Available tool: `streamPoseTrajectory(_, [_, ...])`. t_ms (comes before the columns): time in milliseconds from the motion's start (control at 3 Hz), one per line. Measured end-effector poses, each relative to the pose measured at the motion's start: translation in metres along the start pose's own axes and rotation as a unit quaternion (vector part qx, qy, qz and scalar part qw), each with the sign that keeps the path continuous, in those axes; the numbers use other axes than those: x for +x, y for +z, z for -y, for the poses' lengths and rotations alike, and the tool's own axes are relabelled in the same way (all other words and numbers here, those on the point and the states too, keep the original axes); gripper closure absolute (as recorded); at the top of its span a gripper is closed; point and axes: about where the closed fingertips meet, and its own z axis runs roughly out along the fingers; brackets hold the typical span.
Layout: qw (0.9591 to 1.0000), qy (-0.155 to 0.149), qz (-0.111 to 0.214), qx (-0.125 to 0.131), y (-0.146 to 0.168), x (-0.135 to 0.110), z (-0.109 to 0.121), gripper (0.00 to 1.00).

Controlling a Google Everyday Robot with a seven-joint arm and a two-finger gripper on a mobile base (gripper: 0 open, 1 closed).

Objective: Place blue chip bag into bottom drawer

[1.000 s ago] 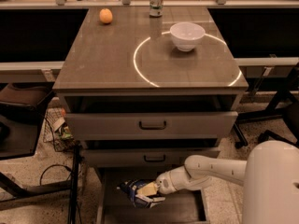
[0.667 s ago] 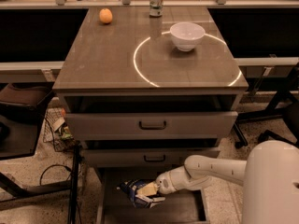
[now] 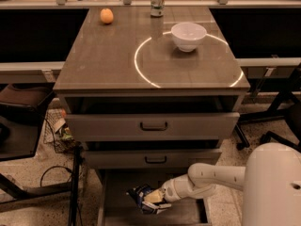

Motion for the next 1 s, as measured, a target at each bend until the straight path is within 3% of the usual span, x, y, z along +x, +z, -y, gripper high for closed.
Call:
streamPoseTrajectory(667, [0.9986,0.021,0.018,0.045,-0.012,0.036,0.028,1.00])
streamPoseTrajectory(1000, [0.9979,0.030,0.021,0.053,-0.010,0.049,0.036,1.00])
